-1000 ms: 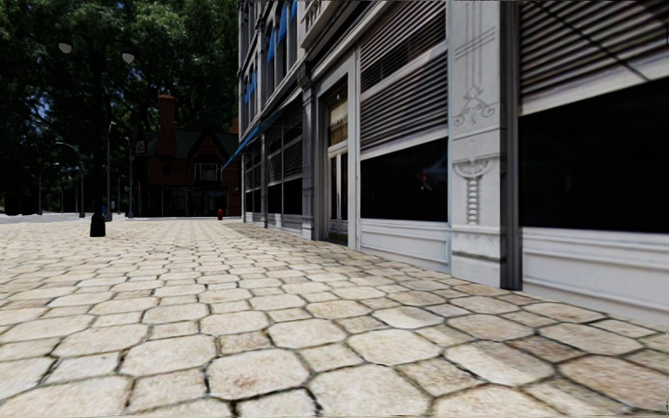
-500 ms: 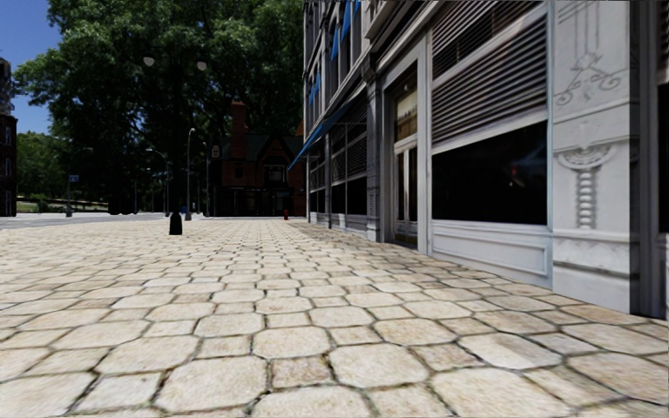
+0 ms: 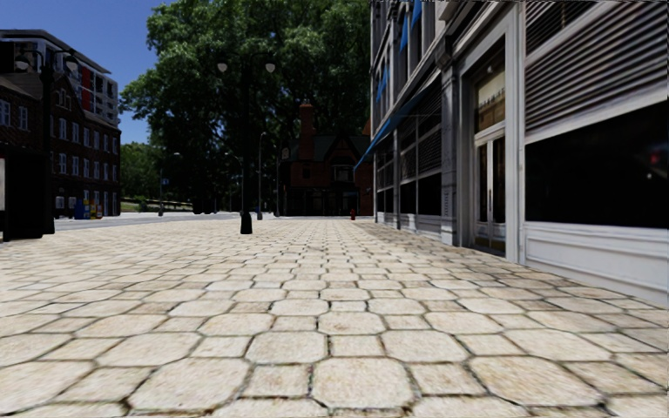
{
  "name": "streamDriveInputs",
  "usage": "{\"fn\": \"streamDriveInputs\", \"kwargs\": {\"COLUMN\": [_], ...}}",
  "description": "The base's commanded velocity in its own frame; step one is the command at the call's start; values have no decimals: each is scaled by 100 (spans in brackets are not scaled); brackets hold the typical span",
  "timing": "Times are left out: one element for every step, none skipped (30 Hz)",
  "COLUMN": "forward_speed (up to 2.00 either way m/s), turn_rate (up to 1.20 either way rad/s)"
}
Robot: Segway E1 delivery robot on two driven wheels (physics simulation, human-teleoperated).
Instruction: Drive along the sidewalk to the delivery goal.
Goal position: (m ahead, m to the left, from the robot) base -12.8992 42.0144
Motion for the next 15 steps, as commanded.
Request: {"fn": "streamDriveInputs", "kwargs": {"forward_speed": [95,95,95,95,95,95,95,95,95,95,95,95,96,102,105], "turn_rate": [51,51,51,51,51,51,51,51,51,51,51,51,51,51,51]}}
